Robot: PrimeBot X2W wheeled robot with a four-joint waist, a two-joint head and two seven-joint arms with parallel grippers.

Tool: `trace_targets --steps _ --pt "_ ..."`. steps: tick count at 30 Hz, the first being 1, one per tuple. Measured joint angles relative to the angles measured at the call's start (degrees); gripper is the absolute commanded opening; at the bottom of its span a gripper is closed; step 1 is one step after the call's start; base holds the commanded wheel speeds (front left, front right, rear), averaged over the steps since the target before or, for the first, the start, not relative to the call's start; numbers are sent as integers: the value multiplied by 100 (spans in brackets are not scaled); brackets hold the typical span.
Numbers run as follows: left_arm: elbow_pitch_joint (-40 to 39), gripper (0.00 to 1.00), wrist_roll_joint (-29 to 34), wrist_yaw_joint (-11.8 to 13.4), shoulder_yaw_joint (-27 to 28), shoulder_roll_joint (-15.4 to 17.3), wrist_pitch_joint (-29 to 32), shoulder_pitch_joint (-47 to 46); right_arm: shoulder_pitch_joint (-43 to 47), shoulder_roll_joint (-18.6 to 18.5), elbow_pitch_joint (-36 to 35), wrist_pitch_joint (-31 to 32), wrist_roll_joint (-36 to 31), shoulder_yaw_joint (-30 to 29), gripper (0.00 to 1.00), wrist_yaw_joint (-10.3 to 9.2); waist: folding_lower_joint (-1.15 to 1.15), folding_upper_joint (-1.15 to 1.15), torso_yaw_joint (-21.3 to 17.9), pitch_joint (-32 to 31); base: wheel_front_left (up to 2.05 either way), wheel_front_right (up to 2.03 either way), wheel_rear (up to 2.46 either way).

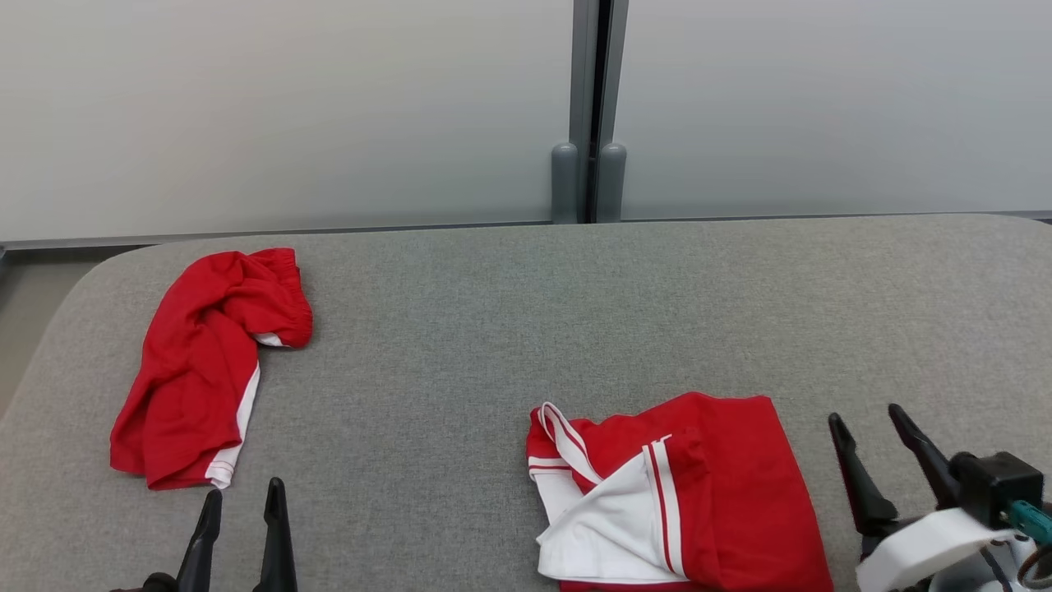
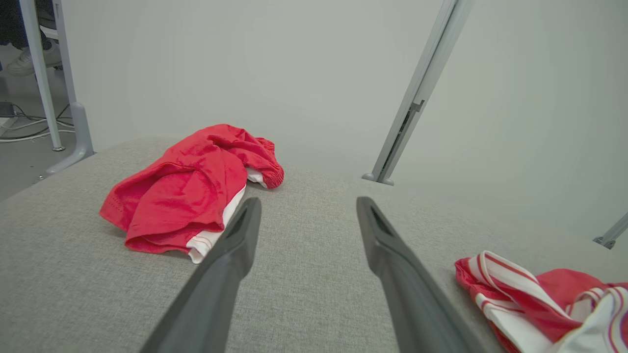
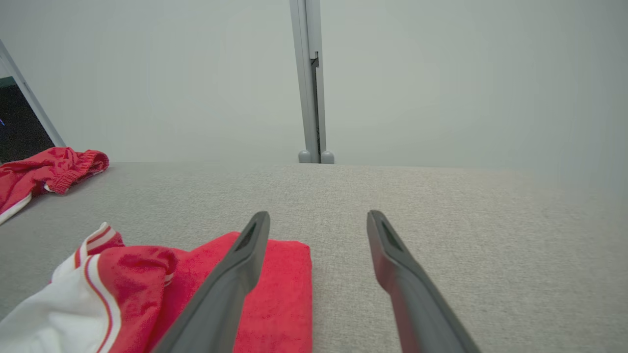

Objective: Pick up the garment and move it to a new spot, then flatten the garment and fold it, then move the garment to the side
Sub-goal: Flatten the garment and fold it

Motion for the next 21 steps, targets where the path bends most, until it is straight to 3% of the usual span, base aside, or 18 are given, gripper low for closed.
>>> trace_targets --steps 6,12,13,14,15,16,21 --pt "-82 100 0 32 125 -3 0 6 513 223 -20 -65 -1001 -1192 100 0 0 0 -58 -94 0 0 0" --pt "-110 100 -12 54 244 0 0 42 1027 588 -142 -70 -1472 -1812 100 0 0 0 -78 -182 0 0 0" --pt "-111 100 -18 54 246 -1 -1 55 1060 630 -116 -70 -1482 -1845 82 0 0 0 -78 -193 0 0 0" --pt "-111 100 -18 55 252 -1 -1 70 1085 672 -112 -70 -1508 -1849 46 0 0 0 -80 -198 0 0 0" --pt "-111 100 -19 55 258 0 0 85 1088 705 -92 -70 -1502 -1826 16 0 0 0 -84 -200 0 0 0" --pt "-111 100 -22 56 261 -1 -1 90 1085 711 -57 -70 -1473 -1758 0 0 0 0 -85 -200 0 0 0" --pt "-135 100 -26 56 272 0 -1 90 803 617 12 -70 -1245 -1292 0 0 0 0 -93 -172 0 0 0"
